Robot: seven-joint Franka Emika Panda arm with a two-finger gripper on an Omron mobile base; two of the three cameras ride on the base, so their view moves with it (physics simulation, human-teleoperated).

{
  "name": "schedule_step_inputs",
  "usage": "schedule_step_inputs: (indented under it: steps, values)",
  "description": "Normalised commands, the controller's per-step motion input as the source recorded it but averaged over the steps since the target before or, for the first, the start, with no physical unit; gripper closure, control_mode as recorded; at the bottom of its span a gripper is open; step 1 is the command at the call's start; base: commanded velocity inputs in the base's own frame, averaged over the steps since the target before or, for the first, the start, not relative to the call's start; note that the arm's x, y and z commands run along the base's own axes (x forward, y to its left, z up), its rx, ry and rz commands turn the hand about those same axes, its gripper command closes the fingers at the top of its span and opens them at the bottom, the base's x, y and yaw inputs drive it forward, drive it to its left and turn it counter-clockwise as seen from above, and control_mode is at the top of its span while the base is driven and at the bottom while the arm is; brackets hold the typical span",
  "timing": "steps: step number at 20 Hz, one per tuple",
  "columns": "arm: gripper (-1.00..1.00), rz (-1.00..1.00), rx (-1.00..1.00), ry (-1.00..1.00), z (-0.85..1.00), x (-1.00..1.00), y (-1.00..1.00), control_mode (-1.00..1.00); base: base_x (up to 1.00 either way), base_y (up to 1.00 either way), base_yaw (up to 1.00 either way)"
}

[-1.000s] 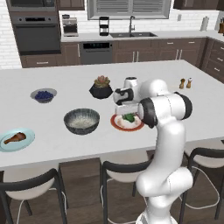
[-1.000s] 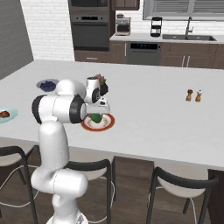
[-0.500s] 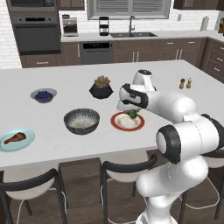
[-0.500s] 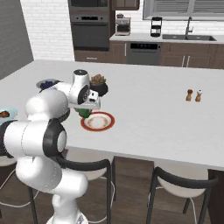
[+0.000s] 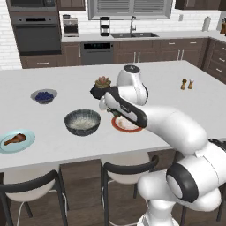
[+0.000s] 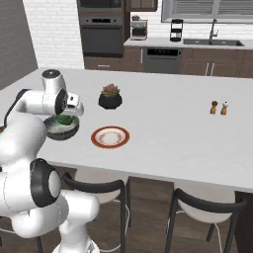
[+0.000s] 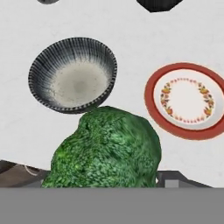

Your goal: Pick the chicken drumstick and broccoli from their plates and place them in the bowl. Then put the bowl in the fridge.

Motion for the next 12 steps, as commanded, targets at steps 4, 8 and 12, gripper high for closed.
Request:
schedule_step_inputs:
  steps: [4, 8, 12]
  values:
    - [1.00, 0.04, 0.02, 0.03, 0.02, 0.00, 0.94, -1.00, 0.00, 0.00, 0.00]
    - [1.00, 0.03, 0.01, 0.00, -0.21, 0.16, 0.84, -1.00, 0.00, 0.00, 0.00]
    - [1.00, 0.00, -0.02, 0.00, -0.41, 0.51, 0.24, -1.00, 0.00, 0.00, 0.00]
